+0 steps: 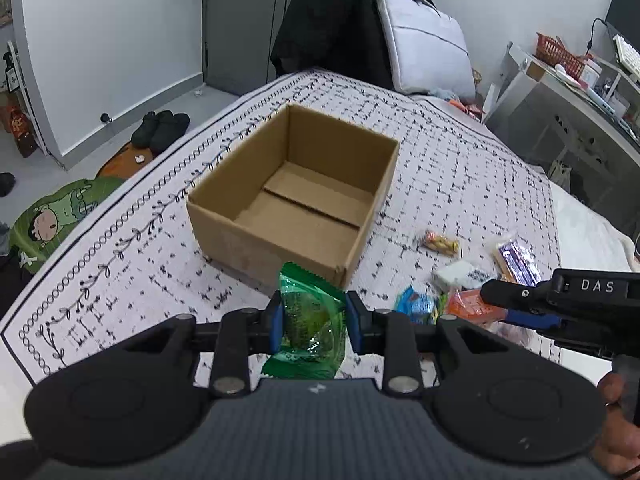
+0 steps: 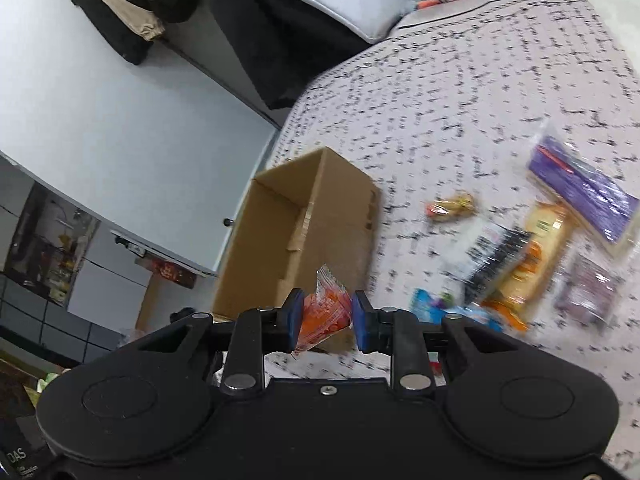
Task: Organize snacks
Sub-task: 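Carry both packets over the box and open the left gripper to drop the green packet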
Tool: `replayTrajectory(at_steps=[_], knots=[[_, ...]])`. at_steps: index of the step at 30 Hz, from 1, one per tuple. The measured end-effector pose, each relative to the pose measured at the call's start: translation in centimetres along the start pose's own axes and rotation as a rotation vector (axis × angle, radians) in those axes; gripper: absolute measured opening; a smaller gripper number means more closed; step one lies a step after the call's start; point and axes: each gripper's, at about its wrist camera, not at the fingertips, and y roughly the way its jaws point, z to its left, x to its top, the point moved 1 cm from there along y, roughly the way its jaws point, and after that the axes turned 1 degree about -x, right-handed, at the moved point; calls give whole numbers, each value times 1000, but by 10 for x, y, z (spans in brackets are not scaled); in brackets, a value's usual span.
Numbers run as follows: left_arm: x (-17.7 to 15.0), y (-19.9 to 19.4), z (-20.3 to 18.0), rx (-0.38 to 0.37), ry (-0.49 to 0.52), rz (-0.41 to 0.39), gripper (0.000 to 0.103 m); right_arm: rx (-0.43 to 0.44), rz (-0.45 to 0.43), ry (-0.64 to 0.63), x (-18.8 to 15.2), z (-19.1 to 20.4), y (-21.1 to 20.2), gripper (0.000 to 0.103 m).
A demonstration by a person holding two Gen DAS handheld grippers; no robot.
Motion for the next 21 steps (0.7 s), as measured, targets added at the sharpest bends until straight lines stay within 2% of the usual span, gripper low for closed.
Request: replayTrajectory(at_steps=[7,21], knots=[[22,4,7,5,8,-29,30,60,4,-12,8,18,19,26],[58,43,31,44,-41,-27,30,104,21,-8,22,32,54,26]])
